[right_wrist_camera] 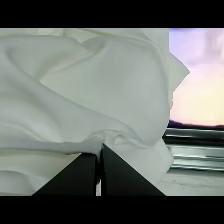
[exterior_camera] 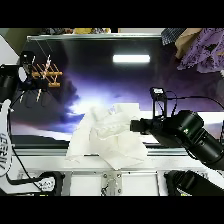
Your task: Fold the clothes and pants, and hang the long-sleeved shirts on hangers.
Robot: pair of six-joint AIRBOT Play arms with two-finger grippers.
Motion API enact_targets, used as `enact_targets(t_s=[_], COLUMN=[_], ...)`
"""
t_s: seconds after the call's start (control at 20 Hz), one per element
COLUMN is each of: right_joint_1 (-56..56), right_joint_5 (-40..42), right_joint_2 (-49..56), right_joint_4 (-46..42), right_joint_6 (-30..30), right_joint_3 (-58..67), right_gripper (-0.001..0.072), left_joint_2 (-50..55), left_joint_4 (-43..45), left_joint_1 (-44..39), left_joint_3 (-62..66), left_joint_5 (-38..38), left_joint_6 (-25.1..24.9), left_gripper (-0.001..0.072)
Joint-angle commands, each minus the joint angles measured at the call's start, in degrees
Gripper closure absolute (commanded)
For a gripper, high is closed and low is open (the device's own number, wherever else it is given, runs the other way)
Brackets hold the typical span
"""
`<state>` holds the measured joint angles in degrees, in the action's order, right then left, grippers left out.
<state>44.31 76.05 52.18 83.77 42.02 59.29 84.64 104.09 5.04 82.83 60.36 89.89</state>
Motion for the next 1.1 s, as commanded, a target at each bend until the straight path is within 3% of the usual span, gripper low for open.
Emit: enact_targets(t_s=[0.0,0.45,1.05], right_joint_1=[0.07,0.07,0.07], right_joint_5=[0.02,0.02,0.63], right_joint_2=[0.02,0.52,4.87], right_joint_4=[0.02,0.04,2.47], right_joint_6=[0.00,-0.02,0.20], right_joint_3=[-0.02,-0.02,-0.04], right_gripper=[0.0690,0.0689,0.0690], left_joint_2=[9.20,24.65,31.30], left_joint_4=[2.86,6.40,7.34], left_joint_1=[3.21,4.81,6.60], left_joint_3=[4.26,14.32,16.31], left_joint_5=[-5.77,-6.69,-9.07], left_joint_6=[-0.11,-0.09,-0.09], left_gripper=[0.0003,0.0004,0.0005])
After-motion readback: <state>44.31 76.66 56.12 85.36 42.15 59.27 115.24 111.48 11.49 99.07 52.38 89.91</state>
